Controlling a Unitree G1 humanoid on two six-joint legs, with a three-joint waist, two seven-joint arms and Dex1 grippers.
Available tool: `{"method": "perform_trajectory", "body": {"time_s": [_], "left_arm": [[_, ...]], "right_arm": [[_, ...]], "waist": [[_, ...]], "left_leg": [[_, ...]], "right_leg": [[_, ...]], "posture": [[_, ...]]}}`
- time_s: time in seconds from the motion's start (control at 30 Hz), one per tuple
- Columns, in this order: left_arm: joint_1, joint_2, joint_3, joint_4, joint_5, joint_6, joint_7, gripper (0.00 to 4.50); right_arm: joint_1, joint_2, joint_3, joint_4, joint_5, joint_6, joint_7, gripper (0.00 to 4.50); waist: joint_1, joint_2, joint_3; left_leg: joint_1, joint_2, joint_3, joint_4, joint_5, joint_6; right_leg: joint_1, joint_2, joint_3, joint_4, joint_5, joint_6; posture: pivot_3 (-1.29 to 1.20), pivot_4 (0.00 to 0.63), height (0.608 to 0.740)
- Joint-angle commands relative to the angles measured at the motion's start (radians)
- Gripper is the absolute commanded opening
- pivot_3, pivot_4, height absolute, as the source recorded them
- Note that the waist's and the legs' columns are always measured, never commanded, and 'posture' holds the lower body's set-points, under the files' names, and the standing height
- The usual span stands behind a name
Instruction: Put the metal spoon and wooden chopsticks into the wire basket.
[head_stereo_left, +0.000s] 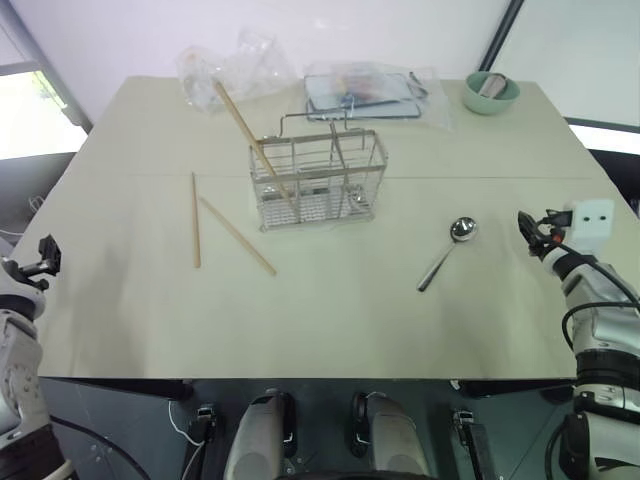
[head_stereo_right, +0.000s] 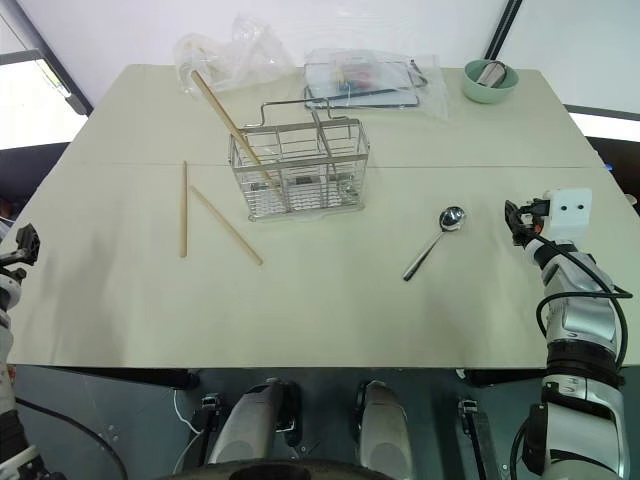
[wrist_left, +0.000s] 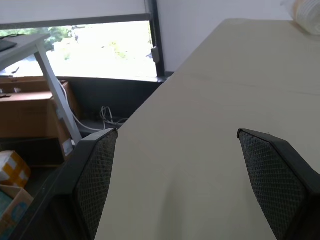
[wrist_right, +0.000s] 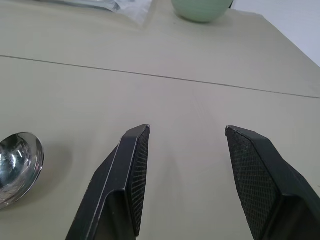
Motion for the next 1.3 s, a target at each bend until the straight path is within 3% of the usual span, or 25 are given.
{"method": "perform_trajectory", "body": {"time_s": [0.03,0.27,0.43,0.63,0.8,0.93,1.1,1.3], "left_arm": [[-0.006,0.037,0.009,-0.023,0.014,-0.008,0.001,4.02],[-0.032,0.055,0.015,-0.043,-0.033,0.019,-0.017,4.02],[-0.132,0.1,-0.058,-0.158,-0.229,0.148,-0.138,4.02],[-0.312,0.237,-0.215,-0.289,-0.572,0.39,-0.318,4.02],[-0.384,0.335,-0.414,-0.356,-0.659,0.442,-0.508,4.02],[-0.473,0.327,-0.58,-0.323,-0.644,0.456,-0.581,4.02],[-0.543,0.312,-0.74,-0.282,-0.559,0.431,-0.664,4.02],[-0.566,0.294,-0.759,-0.291,-0.555,0.44,-0.688,4.02]], "right_arm": [[-0.03,-0.018,-0.014,-0.008,0.002,-0.01,0.003,2.47],[-0.099,-0.059,0.0,0.056,-0.015,-0.029,0.045,2.47],[-0.202,-0.123,0.046,0.089,-0.01,-0.02,0.192,2.47],[-0.413,-0.233,0.258,0.185,-0.097,-0.159,0.624,2.47],[-0.587,-0.261,0.465,0.337,-0.248,-0.428,0.939,2.47],[-0.71,-0.259,0.65,0.505,-0.44,-0.7,1.077,2.47],[-0.848,-0.214,0.867,0.675,-0.707,-0.961,1.027,2.47],[-0.945,-0.123,0.987,0.786,-0.885,-1.021,0.868,2.47]], "waist": [[-0.001,0.0,0.0],[0.0,0.0,0.0],[0.003,0.0,0.0],[-0.007,0.001,0.001],[-0.024,0.002,0.002],[-0.024,0.002,0.003],[-0.027,0.003,0.003],[-0.03,0.004,0.004]], "left_leg": [[0.0,0.0,0.0,0.0,0.0,0.0],[0.0,0.0,0.0,0.0,0.0,0.0],[0.0,0.0,0.0,0.001,0.0,0.0],[0.001,0.0,0.0,0.0,0.002,0.002],[0.001,-0.001,0.001,-0.001,0.005,-0.002],[0.002,-0.001,0.001,-0.001,0.006,-0.004],[0.002,-0.001,0.002,-0.001,0.007,-0.005],[0.002,0.0,0.001,-0.001,0.009,-0.009]], "right_leg": [[0.0,0.0,0.0,0.0,0.0,0.0],[0.0,0.0,0.0,0.0,0.0,0.0],[0.0,0.0,0.0,0.0,0.0,0.0],[0.001,0.001,0.0,0.0,0.002,0.003],[0.001,0.001,0.0,0.001,0.002,0.004],[0.001,0.001,0.001,0.001,0.001,0.004],[0.001,0.001,0.002,0.001,0.001,0.004],[-0.001,0.003,0.003,0.003,0.001,0.004]], "posture": [[0.0,0.15,0.707],[0.0,0.15,0.707],[0.0,0.15,0.707],[0.0,0.15,0.707],[0.0,0.15,0.707],[0.0,0.15,0.707],[0.0,0.15,0.707],[0.0,0.15,0.707]]}}
